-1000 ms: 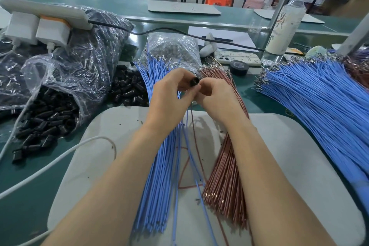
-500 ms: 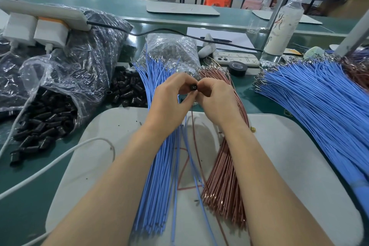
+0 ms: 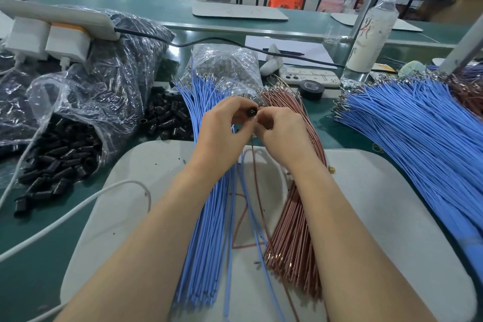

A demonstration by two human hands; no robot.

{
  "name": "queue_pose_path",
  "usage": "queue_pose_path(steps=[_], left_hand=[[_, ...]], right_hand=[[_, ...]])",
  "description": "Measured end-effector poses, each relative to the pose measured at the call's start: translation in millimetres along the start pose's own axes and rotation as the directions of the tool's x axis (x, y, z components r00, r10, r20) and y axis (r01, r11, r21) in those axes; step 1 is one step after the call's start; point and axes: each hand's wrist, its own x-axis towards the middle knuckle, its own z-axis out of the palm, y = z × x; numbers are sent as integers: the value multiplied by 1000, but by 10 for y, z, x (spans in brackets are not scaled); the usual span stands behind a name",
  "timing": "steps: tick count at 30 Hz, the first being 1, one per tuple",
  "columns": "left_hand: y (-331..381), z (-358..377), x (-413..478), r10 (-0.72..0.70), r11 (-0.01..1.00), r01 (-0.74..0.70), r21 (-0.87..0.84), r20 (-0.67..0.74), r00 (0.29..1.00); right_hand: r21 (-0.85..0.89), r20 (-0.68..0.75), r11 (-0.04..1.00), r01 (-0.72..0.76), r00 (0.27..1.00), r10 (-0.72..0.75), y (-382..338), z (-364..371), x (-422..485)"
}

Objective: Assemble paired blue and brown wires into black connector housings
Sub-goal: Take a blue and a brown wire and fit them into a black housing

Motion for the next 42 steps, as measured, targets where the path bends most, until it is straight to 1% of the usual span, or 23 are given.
queue_pose_path(steps=[1, 3, 5, 8, 10, 12, 14, 16, 20, 24, 33, 38, 42], left_hand=[[-12, 0, 7, -23, 1000, 23, -4, -17, 1000], [-35, -10, 23, -58, 998, 58, 9, -34, 998], [-46, -13, 28, -69, 997, 70, 38, -26, 997], [-36, 0, 13, -58, 997, 58, 51, 8, 998], [-39, 7, 3, -56, 996, 57, 67, -12, 998], [-54, 2, 0, -54, 988, 61, 138, -60, 997], [-73, -6, 8, -56, 971, 70, 229, -67, 996], [-90, -7, 11, -63, 958, 74, 276, -50, 997], [-103, 0, 18, -60, 951, 72, 299, -50, 997], [-99, 7, 14, -63, 951, 75, 299, -49, 997], [-78, 31, 1, -51, 950, 57, 306, -28, 998], [-52, 20, 5, -68, 953, 81, 290, -54, 996], [-48, 10, -1, -93, 951, 100, 293, -39, 995]], right_hand=[[47, 8, 999, -9, 1000, 8, -17, -21, 7], [196, 2, 981, -6, 1000, 5, -63, -76, 9], [275, -16, 961, 10, 1000, -6, -105, -104, 3], [246, -100, 969, 19, 995, 6, -133, -66, -15], [219, -165, 975, 28, 986, 8, -137, -45, -23], [209, -205, 977, 48, 979, -5, -147, -42, -25], [210, -230, 975, 74, 973, -24, -163, -47, -24], [212, -227, 973, 87, 973, -38, -180, -51, -25], [215, -193, 973, 82, 980, -40, -195, -62, -34], [179, -172, 980, 88, 983, -57, -193, -68, -42], [177, -168, 981, 84, 984, -54, -145, -55, -21], [161, -121, 984, 72, 991, -53, -134, -26, -10], [156, -148, 985, 79, 987, -56, -147, -15, -12]])
